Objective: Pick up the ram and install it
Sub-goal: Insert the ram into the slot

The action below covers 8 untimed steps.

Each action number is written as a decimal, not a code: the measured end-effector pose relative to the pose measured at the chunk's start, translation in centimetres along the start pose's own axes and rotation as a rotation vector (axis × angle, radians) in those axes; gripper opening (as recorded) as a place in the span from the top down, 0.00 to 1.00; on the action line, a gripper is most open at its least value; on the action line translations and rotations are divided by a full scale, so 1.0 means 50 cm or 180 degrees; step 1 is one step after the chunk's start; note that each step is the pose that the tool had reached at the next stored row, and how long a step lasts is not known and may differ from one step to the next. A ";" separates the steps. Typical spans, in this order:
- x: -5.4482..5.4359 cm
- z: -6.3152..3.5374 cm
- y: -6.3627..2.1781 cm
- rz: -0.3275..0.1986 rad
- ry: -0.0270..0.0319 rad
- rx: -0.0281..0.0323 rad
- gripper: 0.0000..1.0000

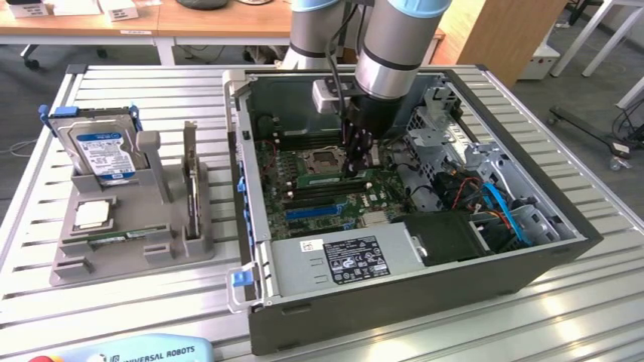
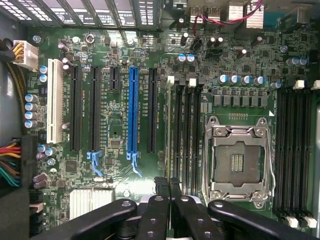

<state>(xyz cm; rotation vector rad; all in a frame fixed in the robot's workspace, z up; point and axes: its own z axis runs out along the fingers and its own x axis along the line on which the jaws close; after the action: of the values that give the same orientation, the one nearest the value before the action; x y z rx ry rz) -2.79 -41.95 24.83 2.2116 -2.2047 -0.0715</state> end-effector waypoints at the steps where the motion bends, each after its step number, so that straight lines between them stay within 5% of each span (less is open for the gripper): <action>1: 0.000 0.000 0.000 0.0002 -0.0001 0.0000 0.89; 8: 0.000 0.001 0.000 0.0041 -0.0003 0.0001 0.89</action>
<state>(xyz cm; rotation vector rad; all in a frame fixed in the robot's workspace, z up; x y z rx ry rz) -2.79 -41.94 24.80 2.1977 -2.2193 -0.0720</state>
